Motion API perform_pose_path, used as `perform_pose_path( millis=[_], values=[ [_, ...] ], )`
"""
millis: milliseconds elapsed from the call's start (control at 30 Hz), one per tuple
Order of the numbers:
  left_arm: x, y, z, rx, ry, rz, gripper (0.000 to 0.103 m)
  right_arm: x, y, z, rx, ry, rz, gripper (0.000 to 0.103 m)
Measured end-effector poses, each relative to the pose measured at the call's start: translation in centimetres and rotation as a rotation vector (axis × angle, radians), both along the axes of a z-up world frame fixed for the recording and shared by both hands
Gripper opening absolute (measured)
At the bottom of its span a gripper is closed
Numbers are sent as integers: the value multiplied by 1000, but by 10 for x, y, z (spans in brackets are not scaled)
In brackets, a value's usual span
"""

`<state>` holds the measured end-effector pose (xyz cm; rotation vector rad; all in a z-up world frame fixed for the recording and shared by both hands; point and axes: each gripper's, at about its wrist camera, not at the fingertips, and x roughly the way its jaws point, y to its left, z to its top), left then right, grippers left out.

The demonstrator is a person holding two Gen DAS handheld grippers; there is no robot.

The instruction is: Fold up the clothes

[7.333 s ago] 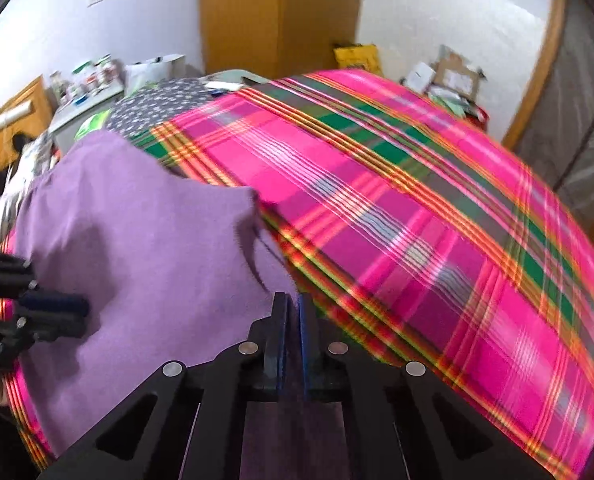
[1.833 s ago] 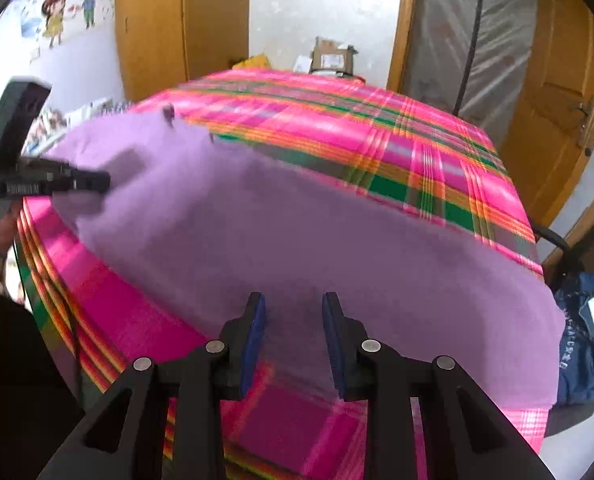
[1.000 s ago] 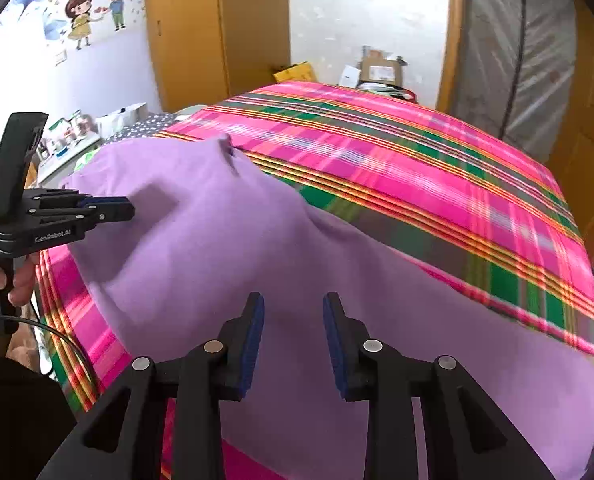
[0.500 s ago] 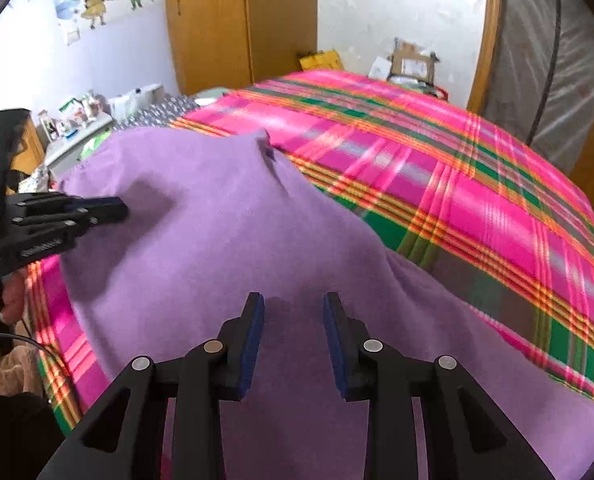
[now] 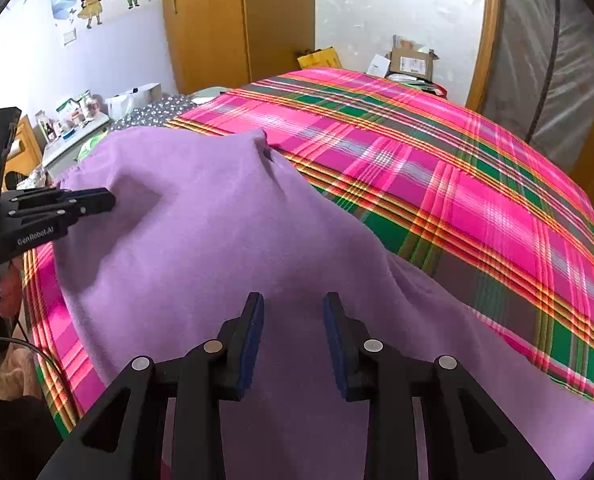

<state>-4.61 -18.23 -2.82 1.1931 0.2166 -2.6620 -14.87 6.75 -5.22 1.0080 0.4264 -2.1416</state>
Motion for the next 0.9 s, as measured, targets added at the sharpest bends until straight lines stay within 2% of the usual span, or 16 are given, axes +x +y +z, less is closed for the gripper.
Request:
perform_pose_path(
  millis=[367,533,900],
  values=[
    [4,-11,3,-19,3,30,11,-1,0,3,-8,0,8,32],
    [7,-27,2,-41,-3,78,11,2,-6,9,-22,13,28,32],
    [13,-39,0,-59,-7,110,11,0,-13,-3,-3,-16,37,32]
  ],
)
